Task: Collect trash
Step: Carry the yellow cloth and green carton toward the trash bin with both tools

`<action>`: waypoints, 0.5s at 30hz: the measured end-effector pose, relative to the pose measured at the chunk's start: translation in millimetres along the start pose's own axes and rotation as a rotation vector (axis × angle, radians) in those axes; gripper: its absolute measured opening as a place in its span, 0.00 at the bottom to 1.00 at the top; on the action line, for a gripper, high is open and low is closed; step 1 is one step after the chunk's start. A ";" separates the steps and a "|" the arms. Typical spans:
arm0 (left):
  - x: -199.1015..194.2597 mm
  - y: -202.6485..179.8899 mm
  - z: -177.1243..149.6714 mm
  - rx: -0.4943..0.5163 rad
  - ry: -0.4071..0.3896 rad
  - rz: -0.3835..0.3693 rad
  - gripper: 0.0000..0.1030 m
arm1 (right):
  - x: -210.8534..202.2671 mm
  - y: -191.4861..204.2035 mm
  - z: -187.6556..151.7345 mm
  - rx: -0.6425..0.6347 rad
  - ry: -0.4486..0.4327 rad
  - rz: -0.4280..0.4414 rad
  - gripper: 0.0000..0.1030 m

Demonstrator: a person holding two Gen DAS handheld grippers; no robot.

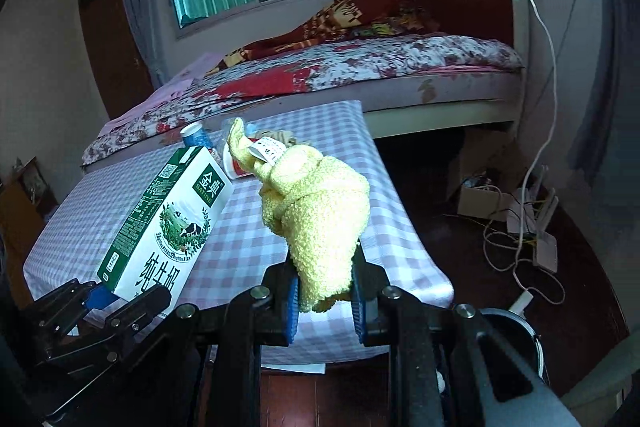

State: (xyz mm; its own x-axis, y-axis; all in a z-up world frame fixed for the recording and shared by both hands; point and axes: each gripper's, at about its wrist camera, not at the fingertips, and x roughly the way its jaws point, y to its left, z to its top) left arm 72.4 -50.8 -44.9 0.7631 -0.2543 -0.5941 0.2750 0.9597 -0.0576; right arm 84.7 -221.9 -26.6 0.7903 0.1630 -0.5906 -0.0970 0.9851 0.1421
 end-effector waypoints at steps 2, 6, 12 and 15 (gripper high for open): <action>0.5 -7.6 0.2 0.011 0.000 -0.012 0.39 | -4.1 -6.9 -0.2 0.009 -0.005 -0.011 0.21; 2.2 -25.9 -0.7 0.038 0.006 -0.046 0.39 | -14.4 -22.9 -4.2 0.032 -0.010 -0.039 0.21; 5.9 -51.6 -2.5 0.074 0.018 -0.099 0.39 | -27.8 -46.8 -14.5 0.059 -0.008 -0.076 0.21; 8.6 -63.2 -4.2 0.088 0.023 -0.115 0.39 | -34.6 -60.7 -20.8 0.075 -0.004 -0.101 0.21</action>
State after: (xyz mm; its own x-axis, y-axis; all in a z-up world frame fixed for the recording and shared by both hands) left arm 59.1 -113.1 -49.7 0.7099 -0.3584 -0.6063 0.4111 0.9098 -0.0565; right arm 50.6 -286.2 -31.3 0.7962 0.0629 -0.6018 0.0285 0.9896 0.1411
